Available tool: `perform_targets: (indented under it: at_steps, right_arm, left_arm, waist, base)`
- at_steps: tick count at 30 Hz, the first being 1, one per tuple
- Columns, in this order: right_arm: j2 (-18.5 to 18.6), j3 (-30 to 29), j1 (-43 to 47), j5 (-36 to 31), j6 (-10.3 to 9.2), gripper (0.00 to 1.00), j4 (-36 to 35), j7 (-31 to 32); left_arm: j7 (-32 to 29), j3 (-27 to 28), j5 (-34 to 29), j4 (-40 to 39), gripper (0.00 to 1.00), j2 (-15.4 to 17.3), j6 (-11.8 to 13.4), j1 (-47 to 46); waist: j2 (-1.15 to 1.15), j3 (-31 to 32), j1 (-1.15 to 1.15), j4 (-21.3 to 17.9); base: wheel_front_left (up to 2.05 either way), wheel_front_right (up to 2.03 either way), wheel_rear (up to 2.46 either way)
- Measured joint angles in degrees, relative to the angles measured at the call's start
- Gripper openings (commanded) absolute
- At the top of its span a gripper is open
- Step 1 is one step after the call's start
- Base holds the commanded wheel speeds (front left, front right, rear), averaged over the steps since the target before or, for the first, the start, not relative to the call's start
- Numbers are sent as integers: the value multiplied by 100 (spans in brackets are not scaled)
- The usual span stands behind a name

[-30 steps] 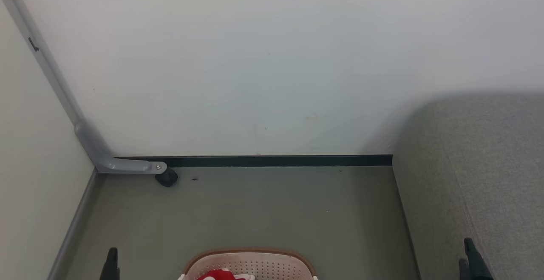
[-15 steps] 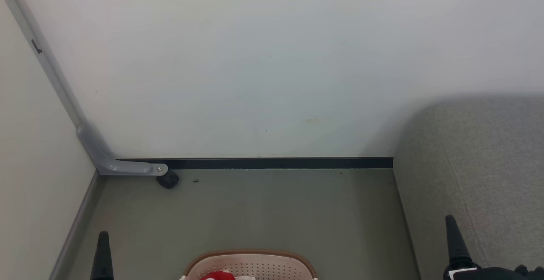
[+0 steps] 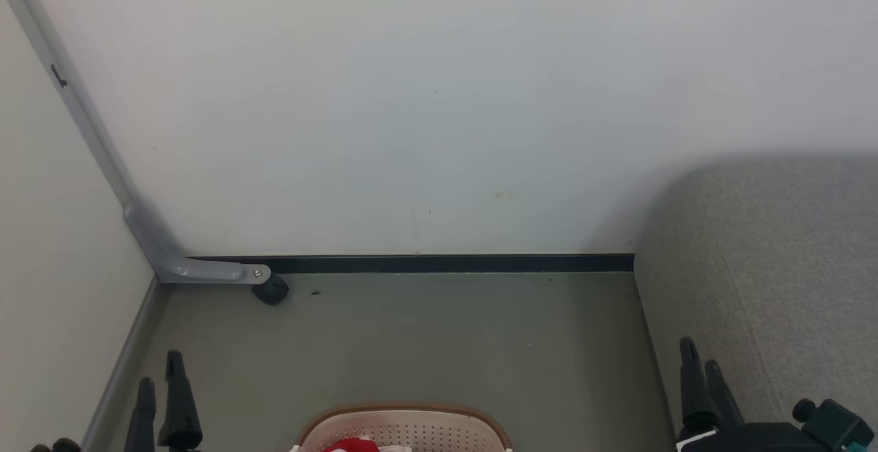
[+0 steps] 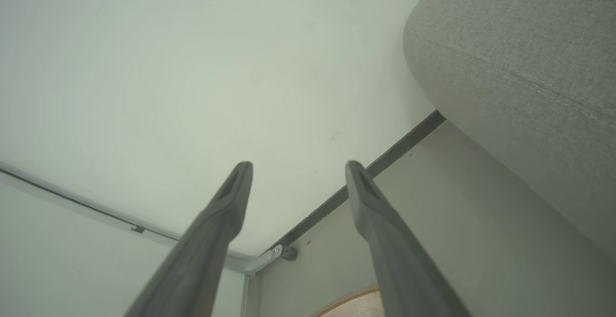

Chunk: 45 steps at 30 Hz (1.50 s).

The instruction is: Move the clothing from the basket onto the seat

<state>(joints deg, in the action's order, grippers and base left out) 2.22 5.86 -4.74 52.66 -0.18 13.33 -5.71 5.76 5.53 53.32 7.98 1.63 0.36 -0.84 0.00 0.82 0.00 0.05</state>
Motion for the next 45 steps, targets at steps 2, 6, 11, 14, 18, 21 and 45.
perform_targets:
  at_steps: [2,6,11,14,18,21,45]
  right_arm:
    - [7,60,-34,-216,-36,100,-2,-46]
    - [16,163,-65,-545,-52,100,-4,-101]
    - [32,348,-74,-1169,-153,100,1,-226]
    - [35,427,-92,-1457,-193,100,8,-300]
    - [42,547,-148,-1868,-242,100,47,-383]
    - [45,626,-179,-2172,-294,100,91,-452]
    - [57,1225,-182,-3590,-534,100,982,-851]
  left_arm:
    - [51,-48,-271,-37,100,0,24,13]
    - [112,-129,-756,-76,100,4,69,21]
    - [240,-305,-1614,-92,100,14,125,57]
    - [294,-399,-2050,-89,100,29,166,124]
    - [378,-503,-2610,-70,100,91,181,131]
    - [431,-600,-2980,-21,100,132,221,132]
    - [853,-973,-4368,1017,100,135,56,149]
  waist:
    - [0,-5,0,-5]
    - [0,-13,0,-12]
    - [0,-32,0,-22]
    - [0,-40,0,-29]
    - [0,-48,0,-40]
    - [0,-50,0,-48]
    - [0,-57,0,-177]
  base:
    - [0,0,0]
    - [0,0,0]
    - [0,0,0]
    - [0,0,0]
    - [0,0,0]
    - [0,0,0]
    - [0,0,0]
